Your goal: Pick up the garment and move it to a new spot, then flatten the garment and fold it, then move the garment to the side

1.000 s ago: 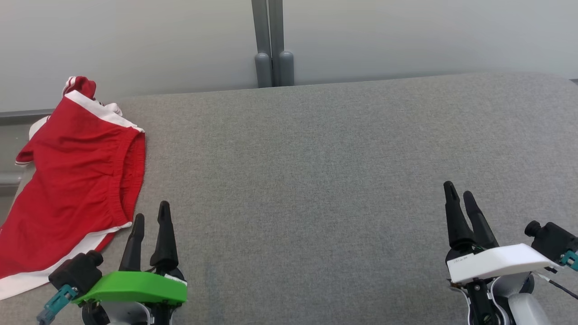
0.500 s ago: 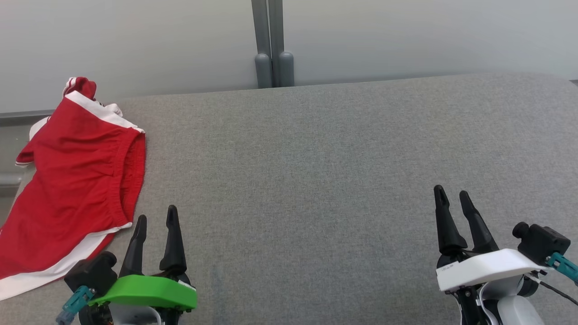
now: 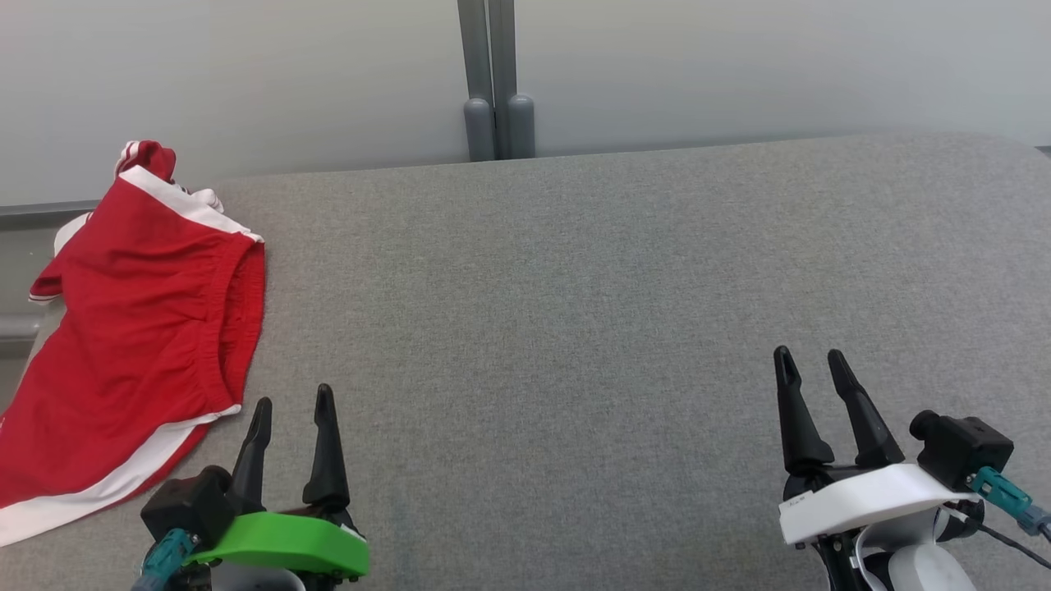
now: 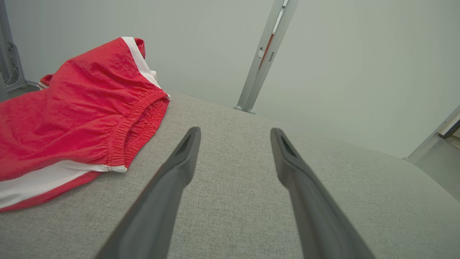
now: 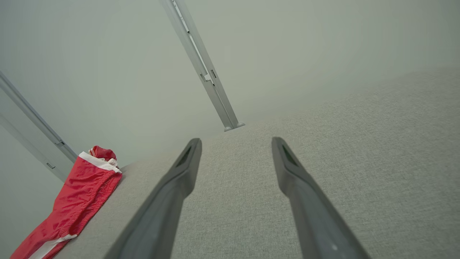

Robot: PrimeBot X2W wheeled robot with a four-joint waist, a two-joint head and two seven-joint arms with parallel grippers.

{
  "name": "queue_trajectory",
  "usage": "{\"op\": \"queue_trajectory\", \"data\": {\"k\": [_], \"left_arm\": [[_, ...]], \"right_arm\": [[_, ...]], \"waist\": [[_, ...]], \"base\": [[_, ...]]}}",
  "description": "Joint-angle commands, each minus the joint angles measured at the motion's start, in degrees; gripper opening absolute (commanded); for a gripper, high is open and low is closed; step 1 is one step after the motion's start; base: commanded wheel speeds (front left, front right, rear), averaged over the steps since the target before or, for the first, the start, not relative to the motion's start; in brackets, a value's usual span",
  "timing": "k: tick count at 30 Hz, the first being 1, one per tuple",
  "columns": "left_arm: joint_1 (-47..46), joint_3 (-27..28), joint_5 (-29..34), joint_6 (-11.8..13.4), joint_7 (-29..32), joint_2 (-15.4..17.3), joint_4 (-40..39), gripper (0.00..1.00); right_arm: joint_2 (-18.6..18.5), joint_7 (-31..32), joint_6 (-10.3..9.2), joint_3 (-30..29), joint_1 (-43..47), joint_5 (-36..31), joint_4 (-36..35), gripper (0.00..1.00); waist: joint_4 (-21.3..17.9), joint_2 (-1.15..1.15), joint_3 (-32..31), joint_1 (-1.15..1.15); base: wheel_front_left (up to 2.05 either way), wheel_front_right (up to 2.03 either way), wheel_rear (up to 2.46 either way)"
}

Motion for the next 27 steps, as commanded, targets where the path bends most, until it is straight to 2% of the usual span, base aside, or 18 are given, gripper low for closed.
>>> {"op": "queue_trajectory", "data": {"k": [1, 27], "left_arm": [[0.20, -0.14, 1.29, 0.22, -0.57, 0.45, -0.19, 1.00], [2.25, -0.86, 10.69, 1.26, -3.58, 0.56, 1.07, 1.00]], "right_arm": [[-0.30, -0.59, 0.03, 0.15, 0.18, -1.58, -0.26, 1.00], [-0.39, -3.51, 0.04, 0.65, 1.78, -13.82, -0.02, 1.00]], "waist": [[0.00, 0.00, -0.02, 0.00], [0.13, 0.00, -0.77, 0.00]], "base": [[0.00, 0.00, 0.00], [0.00, 0.00, 0.00]]}}
